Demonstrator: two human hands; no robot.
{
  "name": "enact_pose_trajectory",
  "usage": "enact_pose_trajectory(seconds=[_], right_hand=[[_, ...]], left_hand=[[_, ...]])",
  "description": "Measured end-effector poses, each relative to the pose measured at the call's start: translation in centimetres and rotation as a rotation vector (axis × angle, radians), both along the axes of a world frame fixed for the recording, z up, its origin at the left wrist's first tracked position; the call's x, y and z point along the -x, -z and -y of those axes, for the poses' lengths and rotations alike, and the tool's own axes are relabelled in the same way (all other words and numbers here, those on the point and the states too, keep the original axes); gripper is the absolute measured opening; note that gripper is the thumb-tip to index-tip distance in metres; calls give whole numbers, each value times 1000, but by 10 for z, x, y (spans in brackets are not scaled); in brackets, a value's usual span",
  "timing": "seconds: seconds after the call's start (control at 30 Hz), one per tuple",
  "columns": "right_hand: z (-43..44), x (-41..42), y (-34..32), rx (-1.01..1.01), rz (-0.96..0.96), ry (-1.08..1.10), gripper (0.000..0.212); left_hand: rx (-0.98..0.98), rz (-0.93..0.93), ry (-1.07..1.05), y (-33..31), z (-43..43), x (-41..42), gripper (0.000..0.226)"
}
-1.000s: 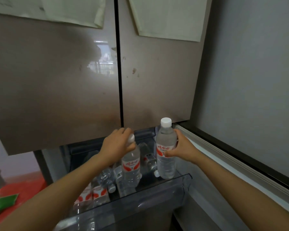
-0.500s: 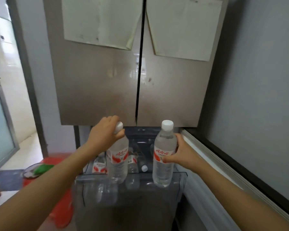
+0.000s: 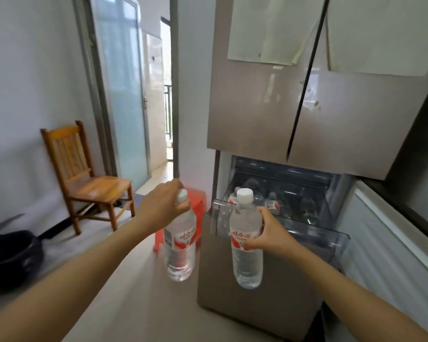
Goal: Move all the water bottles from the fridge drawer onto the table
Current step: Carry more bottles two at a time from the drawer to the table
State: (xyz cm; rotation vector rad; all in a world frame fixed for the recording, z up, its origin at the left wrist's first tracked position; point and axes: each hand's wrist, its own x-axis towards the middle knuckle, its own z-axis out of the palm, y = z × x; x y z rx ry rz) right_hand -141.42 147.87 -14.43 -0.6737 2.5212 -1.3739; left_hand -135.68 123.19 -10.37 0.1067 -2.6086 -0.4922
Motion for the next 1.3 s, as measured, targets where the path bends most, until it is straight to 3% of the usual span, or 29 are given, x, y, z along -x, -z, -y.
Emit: enact_pose_trajectory(seconds=[0.5, 0.83, 1.1, 1.3], right_hand=[[241, -201, 50, -28, 74, -388, 71], [315, -318, 64, -82, 78, -724, 77], [340, -407, 60, -65, 58, -866, 76], [390, -482, 45, -70, 11, -956, 75]], left_hand=[[-117, 189, -471, 54, 197, -309, 20], [-279, 68, -896, 65, 195, -508, 19], [-434, 30, -1034, 61, 175, -615, 16], [-425, 39, -1098, 56, 196, -682, 20]])
